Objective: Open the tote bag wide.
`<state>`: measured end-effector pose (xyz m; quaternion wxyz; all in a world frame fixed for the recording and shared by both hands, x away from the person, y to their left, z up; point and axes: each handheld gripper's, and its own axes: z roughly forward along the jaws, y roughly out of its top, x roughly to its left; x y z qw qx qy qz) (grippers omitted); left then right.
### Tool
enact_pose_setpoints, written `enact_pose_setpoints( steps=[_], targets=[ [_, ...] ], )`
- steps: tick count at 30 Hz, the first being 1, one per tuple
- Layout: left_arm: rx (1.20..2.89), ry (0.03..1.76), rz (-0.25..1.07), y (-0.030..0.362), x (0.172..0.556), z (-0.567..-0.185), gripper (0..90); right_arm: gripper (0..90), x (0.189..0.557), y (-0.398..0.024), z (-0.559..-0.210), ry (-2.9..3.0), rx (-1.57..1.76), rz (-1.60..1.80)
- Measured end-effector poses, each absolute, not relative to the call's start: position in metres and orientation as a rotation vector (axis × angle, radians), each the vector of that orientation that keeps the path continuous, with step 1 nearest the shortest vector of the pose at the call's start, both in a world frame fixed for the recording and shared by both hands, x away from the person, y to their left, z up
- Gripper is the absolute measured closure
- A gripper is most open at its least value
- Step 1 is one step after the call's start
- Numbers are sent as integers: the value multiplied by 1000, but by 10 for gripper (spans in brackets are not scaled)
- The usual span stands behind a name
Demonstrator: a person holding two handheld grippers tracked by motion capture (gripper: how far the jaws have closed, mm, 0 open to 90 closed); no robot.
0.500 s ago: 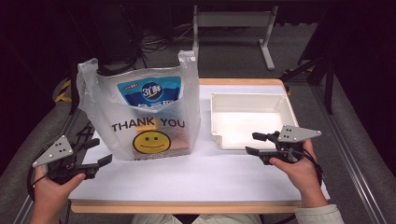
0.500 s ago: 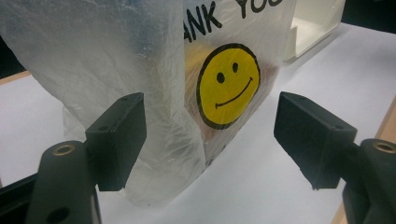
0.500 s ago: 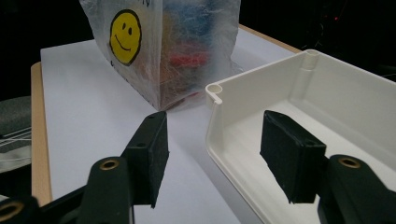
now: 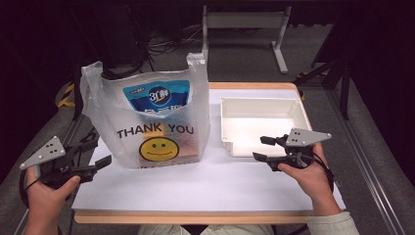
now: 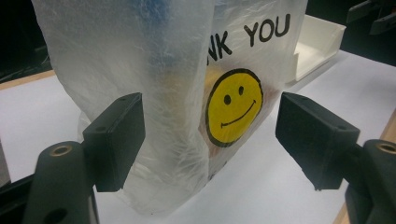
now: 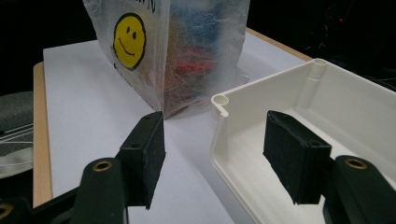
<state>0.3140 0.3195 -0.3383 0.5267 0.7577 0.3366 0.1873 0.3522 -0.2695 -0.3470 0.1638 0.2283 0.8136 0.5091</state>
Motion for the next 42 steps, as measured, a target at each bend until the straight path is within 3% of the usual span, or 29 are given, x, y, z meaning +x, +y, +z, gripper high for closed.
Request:
enact_pose_setpoints(
  steps=[4,6,9,22,42],
  targets=[
    [1819,829,458,315,322,-336,249,375,355,-262,-346,2330,642,1450],
    [1861,902,540,311,328,-336,247,366,357,-257,-345,2326,639,1457],
    [1822,862,457,310,332,-336,255,348,361,-250,-343,2325,635,1468],
    [1834,770,464,315,346,-326,269,320,373,-215,-334,2347,600,1477],
    [1814,793,429,322,361,-332,267,275,400,-150,-317,2384,545,1482]
  ],
)
